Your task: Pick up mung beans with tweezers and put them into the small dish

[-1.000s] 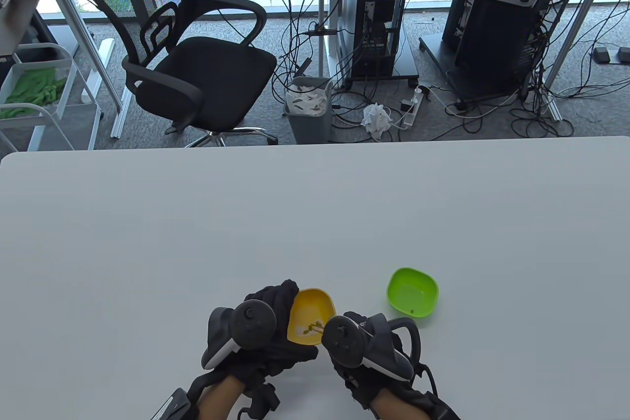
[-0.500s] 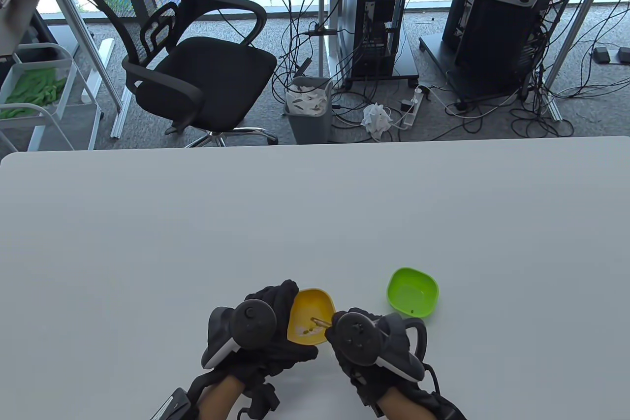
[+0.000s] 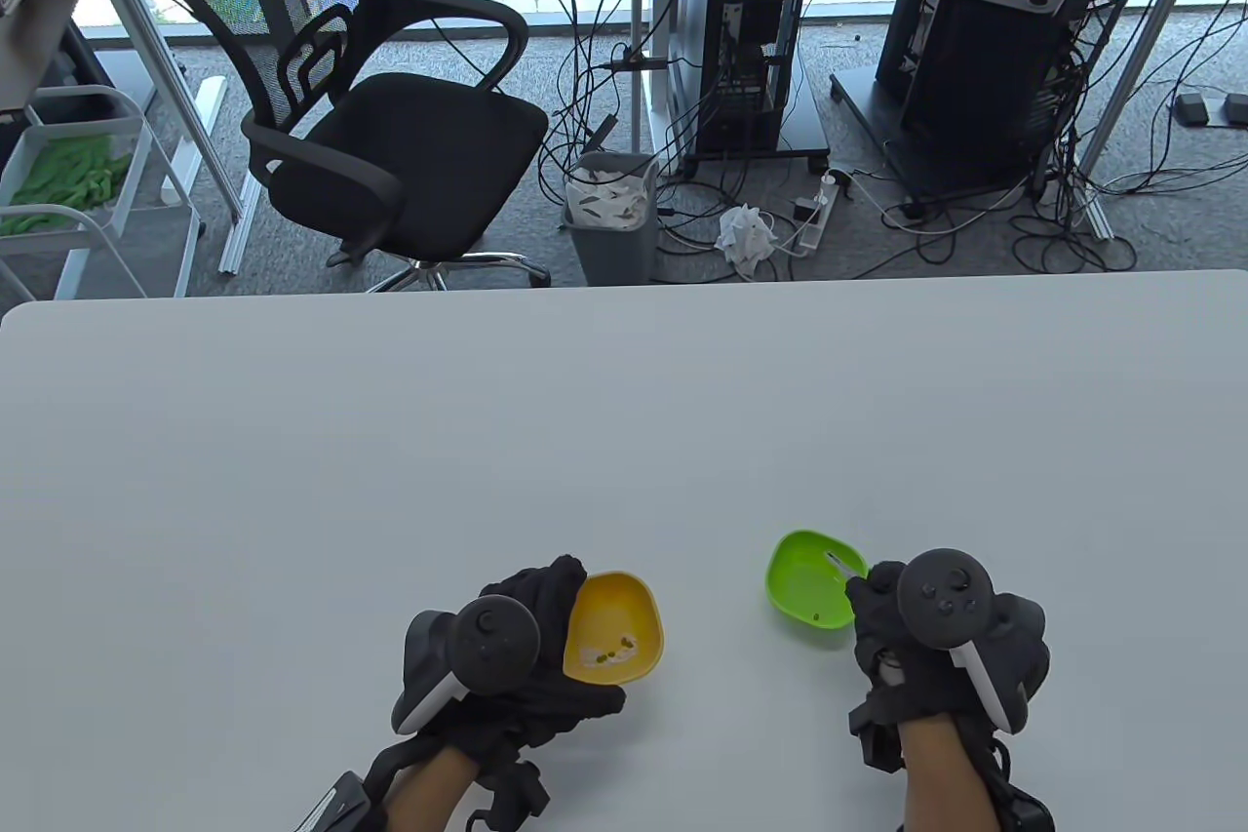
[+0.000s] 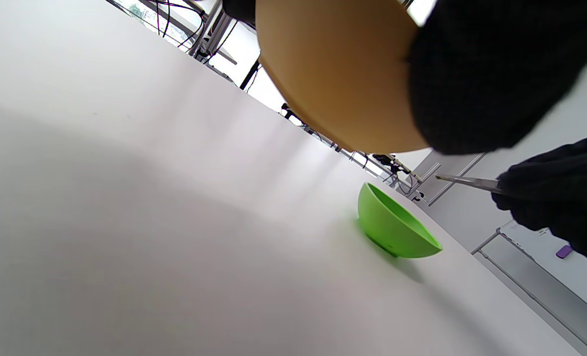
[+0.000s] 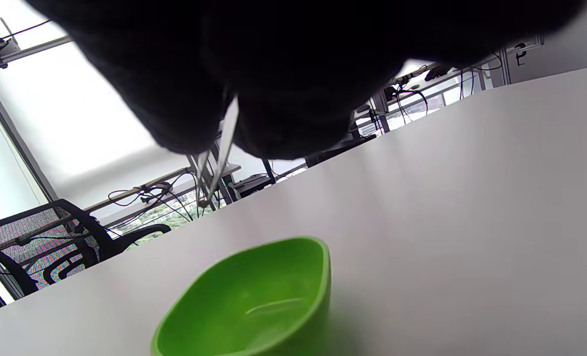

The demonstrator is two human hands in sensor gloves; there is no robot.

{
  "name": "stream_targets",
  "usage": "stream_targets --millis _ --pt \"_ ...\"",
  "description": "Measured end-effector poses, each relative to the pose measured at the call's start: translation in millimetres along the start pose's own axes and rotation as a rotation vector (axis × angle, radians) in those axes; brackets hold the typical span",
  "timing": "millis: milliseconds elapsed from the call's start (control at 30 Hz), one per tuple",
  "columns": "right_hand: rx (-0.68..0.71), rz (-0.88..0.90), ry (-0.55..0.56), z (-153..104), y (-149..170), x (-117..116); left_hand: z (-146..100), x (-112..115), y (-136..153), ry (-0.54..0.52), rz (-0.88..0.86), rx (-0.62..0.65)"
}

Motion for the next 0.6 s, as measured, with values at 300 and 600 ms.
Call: stream_targets --millis 300,600 --pt "-0.017 -0.001 -0.018 0.3 0.6 -5.3 -0.3 -1.6 0.4 -0.003 -0.007 0.005" --pt "-0.023 0.007 -0.024 1.5 2.0 -6.8 -0.4 -2.2 1.6 -0.003 -0.016 -0.001"
Point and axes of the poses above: the tracker on the back of each hand, its own y axis roughly to the little-finger side, its own z axis roughly from the wrist to the fingertips, x = y × z, the point moved 1 cm from there along z, roughly from the wrist to the fingertips, and after that the axes turned 8 degrees about x, right-handed, at the moved point
